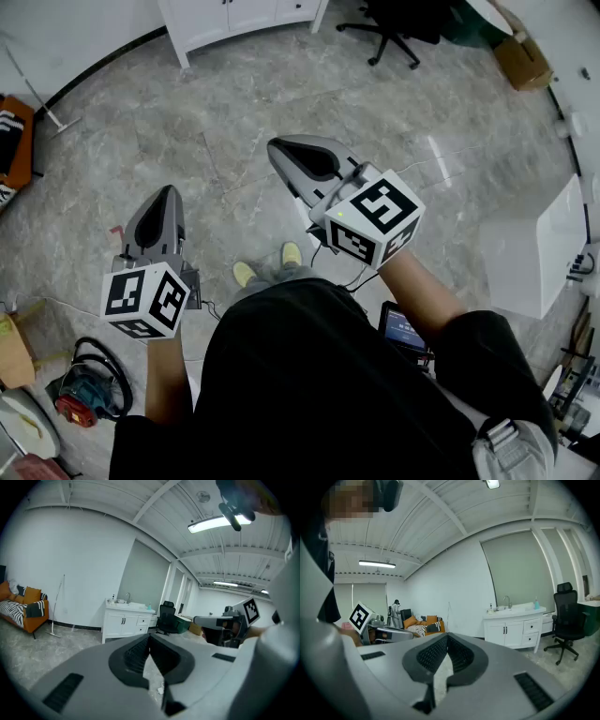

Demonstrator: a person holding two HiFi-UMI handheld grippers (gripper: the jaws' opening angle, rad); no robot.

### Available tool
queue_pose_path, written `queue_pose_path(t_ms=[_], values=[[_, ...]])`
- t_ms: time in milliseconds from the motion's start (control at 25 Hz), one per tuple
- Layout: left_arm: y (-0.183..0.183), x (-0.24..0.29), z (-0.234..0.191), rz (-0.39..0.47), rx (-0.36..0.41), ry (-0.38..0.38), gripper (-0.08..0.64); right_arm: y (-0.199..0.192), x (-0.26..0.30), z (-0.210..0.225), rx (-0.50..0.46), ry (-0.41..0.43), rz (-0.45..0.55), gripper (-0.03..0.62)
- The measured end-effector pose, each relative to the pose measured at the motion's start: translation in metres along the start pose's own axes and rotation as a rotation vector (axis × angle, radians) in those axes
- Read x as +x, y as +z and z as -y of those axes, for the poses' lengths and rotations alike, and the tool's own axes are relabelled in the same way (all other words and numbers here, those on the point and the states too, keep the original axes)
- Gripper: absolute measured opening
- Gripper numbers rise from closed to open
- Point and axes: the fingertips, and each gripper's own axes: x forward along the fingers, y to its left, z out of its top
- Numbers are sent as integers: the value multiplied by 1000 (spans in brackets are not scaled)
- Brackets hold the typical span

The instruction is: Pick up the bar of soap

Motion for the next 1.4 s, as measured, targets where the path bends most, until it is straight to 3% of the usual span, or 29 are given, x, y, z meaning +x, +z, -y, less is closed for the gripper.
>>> queue_pose_path(t_ms=[600, 1400], values=[[9, -13, -4, 28, 39, -9, 9, -1, 7, -21, -30, 33, -14, 8], [13, -49, -73, 59, 18, -34, 9, -4, 68, -81, -52, 11, -44, 8]])
